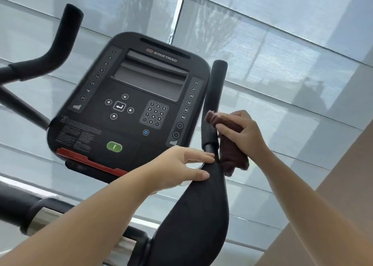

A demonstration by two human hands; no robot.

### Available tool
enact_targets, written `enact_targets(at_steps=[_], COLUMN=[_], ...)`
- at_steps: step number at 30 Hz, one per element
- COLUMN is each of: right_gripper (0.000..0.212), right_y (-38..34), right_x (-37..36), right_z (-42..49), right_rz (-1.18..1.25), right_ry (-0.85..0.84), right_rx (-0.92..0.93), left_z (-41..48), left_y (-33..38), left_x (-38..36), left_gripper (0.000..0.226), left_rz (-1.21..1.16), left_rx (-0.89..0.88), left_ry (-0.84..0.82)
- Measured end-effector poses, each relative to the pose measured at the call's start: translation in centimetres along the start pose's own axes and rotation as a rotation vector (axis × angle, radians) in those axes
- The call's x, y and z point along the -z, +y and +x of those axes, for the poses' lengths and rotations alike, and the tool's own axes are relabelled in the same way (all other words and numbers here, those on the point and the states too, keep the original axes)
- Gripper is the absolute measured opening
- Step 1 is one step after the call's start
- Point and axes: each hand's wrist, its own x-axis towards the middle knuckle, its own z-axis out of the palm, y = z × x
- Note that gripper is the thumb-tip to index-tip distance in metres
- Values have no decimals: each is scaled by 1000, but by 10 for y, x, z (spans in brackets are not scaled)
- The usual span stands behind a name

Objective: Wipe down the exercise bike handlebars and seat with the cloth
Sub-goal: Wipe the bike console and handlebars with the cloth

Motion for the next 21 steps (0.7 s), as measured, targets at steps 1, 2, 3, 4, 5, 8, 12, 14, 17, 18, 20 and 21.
enact_targets(at_steps=[1,2,3,4,5,8,12,14,17,18,20,21], right_gripper=[29,30,31,33,33,29,26,30,31,30,29,29], right_y=[3,5,5,6,9,15,17,15,12,11,9,7], right_x=[-5,-11,-18,-25,-30,-35,-29,-29,-26,-25,-23,-22], right_z=[8,17,23,27,27,16,-13,-27,-38,-41,-48,-51], right_rz=[42,81,108,126,146,210,291,324,360,370,360,342], right_ry=[128,221,262,262,250,195,98,77,67,58,23,9], right_rx=[-14,-34,-51,-60,-69,-89,-123,-114,-115,-123,-127,-119], left_z=[-1,-1,-2,-2,-3,-3,-3,-3,-4,-4,-4,-4], left_y=[0,1,2,3,4,6,8,8,11,12,14,15], left_x=[0,0,0,0,0,0,0,1,0,0,0,0], left_gripper=[33,33,33,34,34,35,35,35,35,36,39,41], left_rz=[3,9,15,21,32,87,141,129,92,93,105,110], left_rx=[3,9,16,23,29,25,32,37,66,76,96,107], left_ry=[4,6,8,9,8,7,0,-1,0,1,2,4])
